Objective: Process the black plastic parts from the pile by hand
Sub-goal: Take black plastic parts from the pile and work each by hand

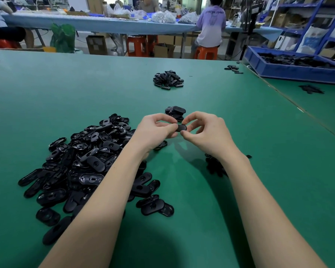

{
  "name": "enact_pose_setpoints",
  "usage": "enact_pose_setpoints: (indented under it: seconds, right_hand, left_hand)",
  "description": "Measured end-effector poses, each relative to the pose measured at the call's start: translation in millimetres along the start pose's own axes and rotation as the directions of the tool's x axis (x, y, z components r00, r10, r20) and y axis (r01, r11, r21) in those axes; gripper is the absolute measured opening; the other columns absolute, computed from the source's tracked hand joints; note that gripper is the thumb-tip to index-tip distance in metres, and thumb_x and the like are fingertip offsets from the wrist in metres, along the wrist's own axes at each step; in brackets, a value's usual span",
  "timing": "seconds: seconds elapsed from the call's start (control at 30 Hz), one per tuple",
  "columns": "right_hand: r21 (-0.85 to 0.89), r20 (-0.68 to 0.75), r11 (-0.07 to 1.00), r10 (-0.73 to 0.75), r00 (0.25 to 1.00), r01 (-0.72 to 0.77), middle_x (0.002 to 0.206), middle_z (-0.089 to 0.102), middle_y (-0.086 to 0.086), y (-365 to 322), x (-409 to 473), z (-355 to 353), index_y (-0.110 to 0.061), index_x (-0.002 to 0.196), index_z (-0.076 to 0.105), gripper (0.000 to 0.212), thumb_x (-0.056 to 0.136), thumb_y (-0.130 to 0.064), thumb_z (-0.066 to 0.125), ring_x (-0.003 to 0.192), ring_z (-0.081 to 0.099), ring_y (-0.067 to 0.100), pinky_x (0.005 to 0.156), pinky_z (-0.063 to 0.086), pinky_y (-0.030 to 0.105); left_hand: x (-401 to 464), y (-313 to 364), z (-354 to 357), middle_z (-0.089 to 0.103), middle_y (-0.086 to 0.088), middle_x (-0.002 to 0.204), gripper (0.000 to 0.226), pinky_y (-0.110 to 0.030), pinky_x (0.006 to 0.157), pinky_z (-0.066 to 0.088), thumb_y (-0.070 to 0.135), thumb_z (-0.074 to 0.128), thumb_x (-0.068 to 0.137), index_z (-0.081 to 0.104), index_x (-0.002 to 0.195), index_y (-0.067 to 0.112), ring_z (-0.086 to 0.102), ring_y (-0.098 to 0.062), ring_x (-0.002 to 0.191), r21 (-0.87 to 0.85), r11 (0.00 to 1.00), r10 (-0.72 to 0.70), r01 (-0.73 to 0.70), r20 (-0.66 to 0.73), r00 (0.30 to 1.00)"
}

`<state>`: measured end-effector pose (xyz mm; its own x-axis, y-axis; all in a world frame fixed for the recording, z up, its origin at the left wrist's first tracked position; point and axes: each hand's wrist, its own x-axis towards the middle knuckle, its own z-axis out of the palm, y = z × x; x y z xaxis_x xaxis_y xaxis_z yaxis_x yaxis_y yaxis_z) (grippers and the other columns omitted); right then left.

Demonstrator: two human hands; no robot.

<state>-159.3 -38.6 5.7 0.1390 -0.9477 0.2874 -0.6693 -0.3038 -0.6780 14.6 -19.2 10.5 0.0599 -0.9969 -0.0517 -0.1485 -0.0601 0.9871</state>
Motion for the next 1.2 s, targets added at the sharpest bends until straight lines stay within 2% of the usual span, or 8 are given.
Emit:
enact_pose_setpoints:
  seconds: [0.13, 0.23, 0.47, 0.73, 0.83, 0.97, 1.1, 1.2]
  right_hand:
    - [-0.107, -0.067, 0.991, 0.077, 0.995, -0.084, 0.083, 0.07, -0.027, 5.0, 12.5, 4.7, -0.042, 0.087, 0.067, 0.013, 0.078, -0.044, 0.076, 0.069, 0.057, 0.0, 0.058, 0.039, 0.022]
    - [-0.182, -0.007, 0.97, 0.163, 0.987, -0.161, 0.092, 0.072, -0.02, 8.7, 29.5, 11.7, -0.039, 0.092, 0.07, 0.011, 0.082, -0.04, 0.074, 0.085, 0.061, 0.009, 0.06, 0.037, 0.023]
    - [-0.243, -0.016, 0.933, 0.27, 0.963, -0.266, 0.105, 0.074, -0.008, 6.4, 63.2, 25.8, -0.032, 0.107, 0.07, 0.027, 0.08, -0.035, 0.073, 0.105, 0.067, 0.018, 0.079, 0.048, 0.026]
    - [-0.173, 0.046, 0.94, 0.305, 0.951, -0.293, 0.095, 0.074, -0.012, 10.1, 42.6, 0.8, -0.031, 0.091, 0.073, 0.011, 0.081, -0.035, 0.069, 0.095, 0.066, 0.015, 0.077, 0.051, 0.029]
    - [-0.051, 0.112, 0.958, 0.287, 0.951, -0.283, 0.084, 0.076, -0.015, 16.7, 19.3, -12.2, -0.029, 0.085, 0.075, 0.007, 0.085, -0.033, 0.069, 0.083, 0.065, 0.007, 0.075, 0.052, 0.026]
    - [0.056, 0.2, 0.967, 0.234, 0.951, -0.25, 0.077, 0.075, -0.02, 14.1, 0.5, -18.1, -0.03, 0.086, 0.075, 0.009, 0.089, -0.035, 0.068, 0.053, 0.053, -0.006, 0.061, 0.044, 0.021]
    - [0.004, 0.189, 0.976, 0.214, 0.958, -0.219, 0.077, 0.074, -0.023, 10.7, -2.1, -25.7, -0.032, 0.086, 0.075, 0.01, 0.089, -0.036, 0.066, 0.065, 0.059, -0.007, 0.056, 0.045, 0.012]
    - [-0.162, 0.161, 0.957, 0.265, 0.951, -0.24, 0.083, 0.075, -0.018, 13.5, -2.2, -34.5, -0.033, 0.084, 0.074, 0.012, 0.087, -0.034, 0.063, 0.087, 0.067, 0.006, 0.08, 0.055, 0.029]
  left_hand:
    - [7.4, -2.2, -8.6, 0.074, 0.005, 0.082, 0.009, -0.03, 0.088, 0.058, 0.019, 0.065, 0.091, 0.072, 0.094, 0.024, 0.073, -0.019, 0.087, 0.205, 0.978, 0.073, -0.047, -0.122, 0.99]
    - [8.7, -3.8, -18.0, 0.067, 0.012, 0.087, 0.016, 0.001, 0.059, 0.038, 0.02, 0.059, 0.093, 0.071, 0.095, 0.029, 0.061, -0.001, 0.078, 0.498, 0.865, 0.124, -0.052, -0.111, 0.986]
    - [8.5, -5.1, -23.3, 0.066, 0.016, 0.086, 0.005, -0.013, 0.062, 0.038, 0.029, 0.065, 0.09, 0.068, 0.094, 0.03, 0.059, -0.001, 0.078, 0.708, 0.704, 0.015, -0.054, 0.061, 0.998]
    - [7.5, -7.2, -20.5, 0.066, 0.012, 0.091, 0.019, -0.015, 0.062, 0.042, 0.022, 0.071, 0.085, 0.065, 0.1, 0.032, 0.059, -0.002, 0.076, 0.732, 0.675, 0.017, -0.092, 0.109, 0.994]
    - [5.8, -4.6, -14.6, 0.066, 0.011, 0.092, 0.019, -0.019, 0.071, 0.046, 0.022, 0.068, 0.089, 0.067, 0.105, 0.033, 0.059, -0.002, 0.074, 0.664, 0.734, 0.083, -0.142, 0.121, 0.989]
    - [1.3, 3.3, -5.4, 0.066, 0.01, 0.096, 0.02, -0.018, 0.061, 0.043, 0.018, 0.065, 0.091, 0.071, 0.1, 0.035, 0.063, -0.009, 0.072, 0.483, 0.858, 0.132, -0.176, 0.124, 0.983]
    - [-1.7, 2.4, -2.2, 0.069, 0.006, 0.091, 0.022, -0.021, 0.063, 0.049, 0.008, 0.065, 0.084, 0.068, 0.09, 0.03, 0.073, -0.018, 0.077, 0.409, 0.904, 0.09, -0.122, 0.095, 0.991]
    - [0.1, 1.1, -3.7, 0.073, 0.0, 0.085, 0.021, -0.034, 0.083, 0.059, 0.002, 0.064, 0.082, 0.068, 0.087, 0.022, 0.076, -0.021, 0.076, 0.339, 0.937, 0.063, -0.084, 0.072, 0.995]
